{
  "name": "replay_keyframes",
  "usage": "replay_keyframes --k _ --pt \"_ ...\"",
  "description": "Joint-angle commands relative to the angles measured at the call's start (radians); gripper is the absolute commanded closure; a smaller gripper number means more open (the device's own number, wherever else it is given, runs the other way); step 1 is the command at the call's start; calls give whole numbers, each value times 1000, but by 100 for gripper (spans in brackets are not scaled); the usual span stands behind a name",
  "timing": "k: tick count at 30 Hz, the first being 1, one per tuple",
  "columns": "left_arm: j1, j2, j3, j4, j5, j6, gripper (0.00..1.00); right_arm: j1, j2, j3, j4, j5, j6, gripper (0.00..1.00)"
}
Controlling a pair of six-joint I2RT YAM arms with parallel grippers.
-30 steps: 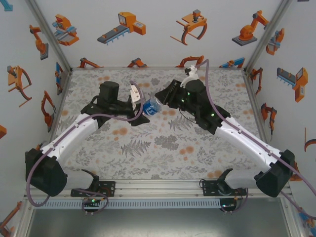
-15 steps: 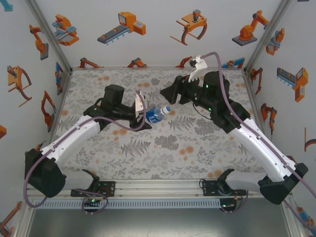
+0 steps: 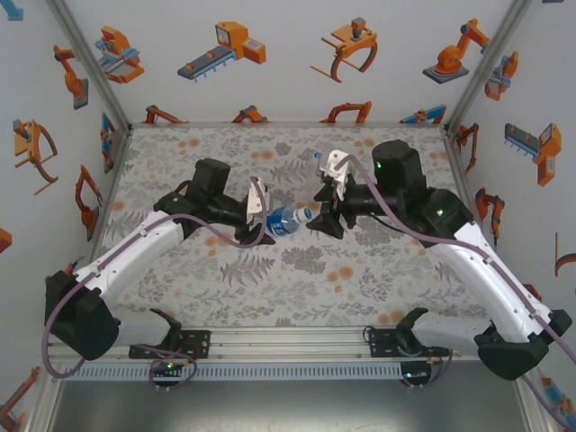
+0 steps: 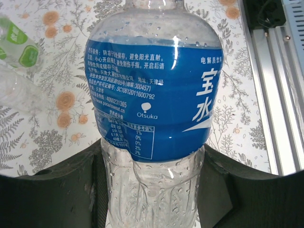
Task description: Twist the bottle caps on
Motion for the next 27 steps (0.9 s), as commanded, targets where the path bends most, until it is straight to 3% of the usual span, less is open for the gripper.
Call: replay_keyframes --k 1,13,27 --pt "-9 -9 22 -42 58 56 100 5 -30 -20 -3 -75 -195 43" --pt "-17 1 38 -73 72 77 100 8 -14 -79 29 -129 -225 47" --pt "-16 6 40 -75 78 77 100 8 8 -127 108 -99 -214 59"
